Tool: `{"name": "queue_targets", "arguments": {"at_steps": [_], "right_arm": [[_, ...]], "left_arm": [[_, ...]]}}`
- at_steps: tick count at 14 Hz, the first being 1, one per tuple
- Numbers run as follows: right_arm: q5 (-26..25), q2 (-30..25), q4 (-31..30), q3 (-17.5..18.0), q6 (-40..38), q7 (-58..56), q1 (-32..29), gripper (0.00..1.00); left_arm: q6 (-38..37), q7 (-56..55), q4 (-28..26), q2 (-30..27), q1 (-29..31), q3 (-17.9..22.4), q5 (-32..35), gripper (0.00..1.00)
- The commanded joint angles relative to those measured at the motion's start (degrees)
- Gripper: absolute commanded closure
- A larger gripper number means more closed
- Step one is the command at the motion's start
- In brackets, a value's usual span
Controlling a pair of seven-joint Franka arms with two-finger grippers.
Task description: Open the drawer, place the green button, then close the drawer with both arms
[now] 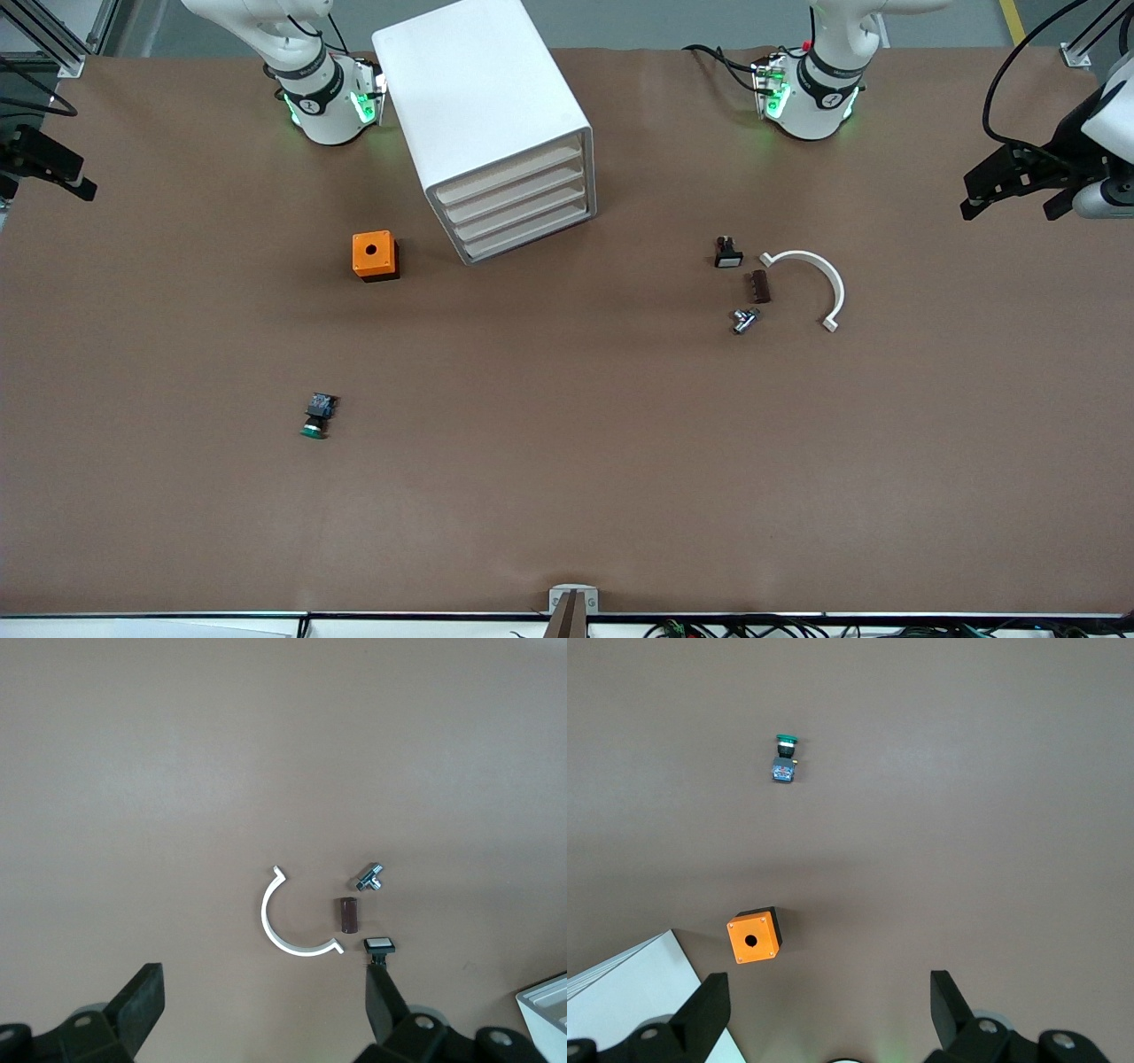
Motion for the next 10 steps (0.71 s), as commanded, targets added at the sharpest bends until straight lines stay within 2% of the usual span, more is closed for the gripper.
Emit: {"name": "queue_targets", "arguments": {"at_steps": [1, 6, 10], "right_arm": [[0.7, -1.5, -1.4, 0.8, 0.5, -0.8, -1.3, 0.0], [0.7, -1.5, -1.4, 0.9, 0.4, -0.8, -1.3, 0.0], [0.7, -1.4, -1.4, 0.9, 0.3, -0.8, -1.3, 0.0]], "left_arm": [[-1.0, 0.2, 1.1, 0.5, -0.2, -0.3, 1.5, 0.0], [-1.0, 0.1, 1.6, 1.1, 0.4, -0.1, 1.5, 0.0], [-0.9, -0.8, 1.6, 6.4, 0.2, 0.2, 2.0, 0.01]]}}
